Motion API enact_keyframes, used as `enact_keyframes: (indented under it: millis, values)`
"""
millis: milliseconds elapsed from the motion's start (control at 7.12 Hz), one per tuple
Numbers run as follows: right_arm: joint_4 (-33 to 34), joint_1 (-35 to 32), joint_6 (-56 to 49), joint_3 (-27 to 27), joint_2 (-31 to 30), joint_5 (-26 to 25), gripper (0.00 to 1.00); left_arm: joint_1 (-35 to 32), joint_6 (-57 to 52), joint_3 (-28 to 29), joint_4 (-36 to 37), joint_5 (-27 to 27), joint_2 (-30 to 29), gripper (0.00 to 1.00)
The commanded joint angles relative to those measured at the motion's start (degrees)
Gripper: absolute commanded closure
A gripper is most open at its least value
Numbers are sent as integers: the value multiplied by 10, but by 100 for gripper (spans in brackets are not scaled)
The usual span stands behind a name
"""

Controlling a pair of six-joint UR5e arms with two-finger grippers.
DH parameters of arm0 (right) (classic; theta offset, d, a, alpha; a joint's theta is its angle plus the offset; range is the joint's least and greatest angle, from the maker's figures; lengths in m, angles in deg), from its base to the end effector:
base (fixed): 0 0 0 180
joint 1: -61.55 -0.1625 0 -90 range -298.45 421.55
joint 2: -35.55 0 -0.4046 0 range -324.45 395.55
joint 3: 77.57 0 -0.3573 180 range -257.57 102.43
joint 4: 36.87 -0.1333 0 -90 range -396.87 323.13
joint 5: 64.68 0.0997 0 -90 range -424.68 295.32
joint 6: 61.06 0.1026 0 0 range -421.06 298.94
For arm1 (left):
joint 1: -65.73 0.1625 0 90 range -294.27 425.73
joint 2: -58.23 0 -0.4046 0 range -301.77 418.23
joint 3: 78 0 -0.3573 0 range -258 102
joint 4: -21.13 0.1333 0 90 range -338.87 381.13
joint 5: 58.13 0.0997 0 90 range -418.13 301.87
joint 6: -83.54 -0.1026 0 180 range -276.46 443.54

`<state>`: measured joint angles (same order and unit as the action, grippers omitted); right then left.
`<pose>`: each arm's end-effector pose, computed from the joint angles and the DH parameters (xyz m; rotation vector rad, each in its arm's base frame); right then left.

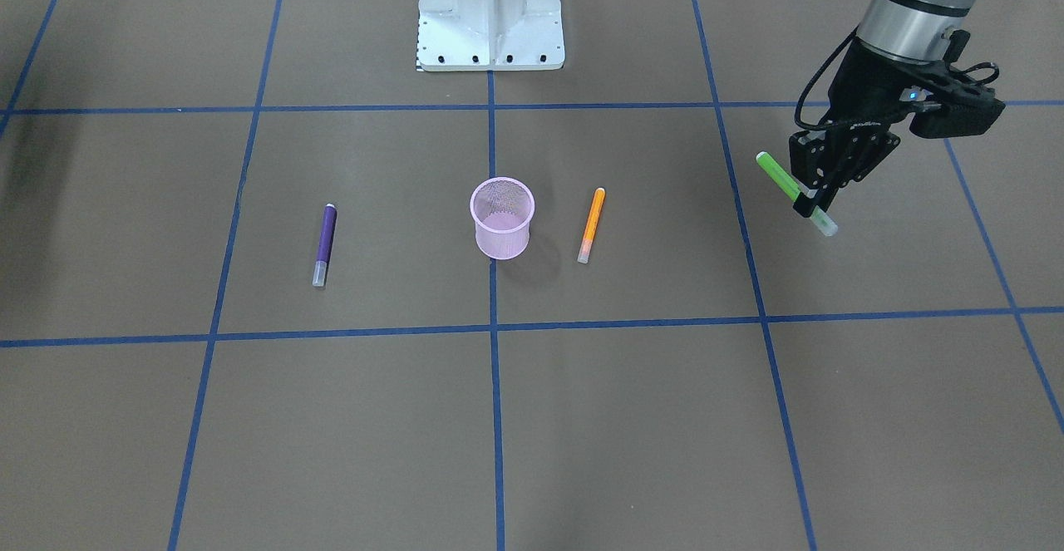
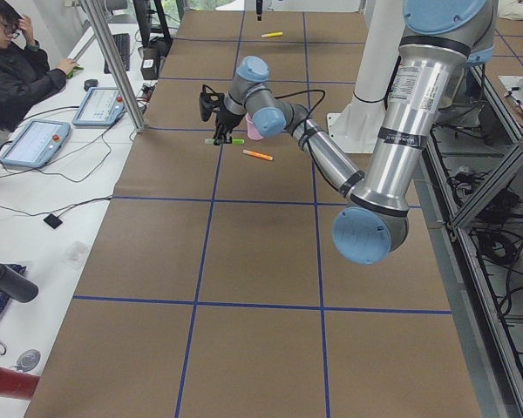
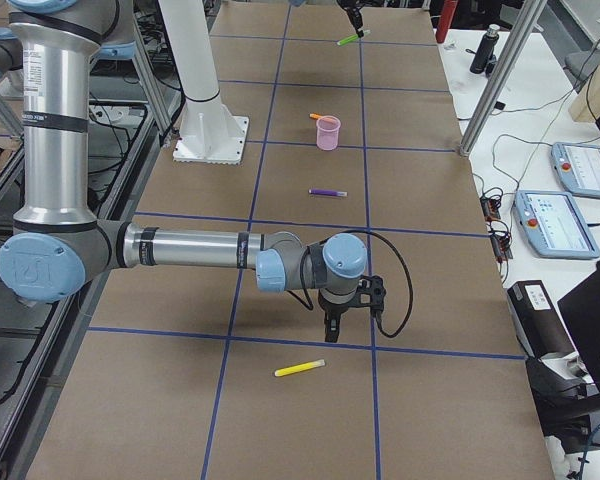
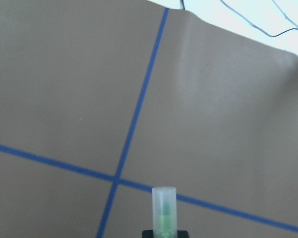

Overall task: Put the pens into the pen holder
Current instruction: 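Lift the green marker and carry it toward the pink cup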

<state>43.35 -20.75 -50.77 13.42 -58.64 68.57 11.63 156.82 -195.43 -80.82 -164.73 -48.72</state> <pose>0.0042 -0.4393 0.6488 -0.0099 -0.7618 -0.0003 0.2151 -0.4744 0.2712 0.3518 0.9578 -0.4532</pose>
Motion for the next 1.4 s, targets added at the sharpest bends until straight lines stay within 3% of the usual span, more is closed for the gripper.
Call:
enact_keyframes:
  millis: [0, 140, 281, 562, 1264]
  values:
    - [-83, 14, -9, -55, 0, -36, 0, 3, 0, 0, 17, 39, -27, 100]
    - [-151, 21, -31, -101, 0, -34, 0, 3, 0, 3, 16, 42, -38, 100]
    - [-207, 21, -32, -125, 0, -28, 0, 11, 2, -3, 15, 89, -40, 100]
    - [-212, 33, -40, -135, -2, -29, 0, 64, 2, -2, 12, 173, -50, 100]
    - [-211, 63, -54, -163, -12, -35, 2, 124, 3, 25, 12, 243, -89, 100]
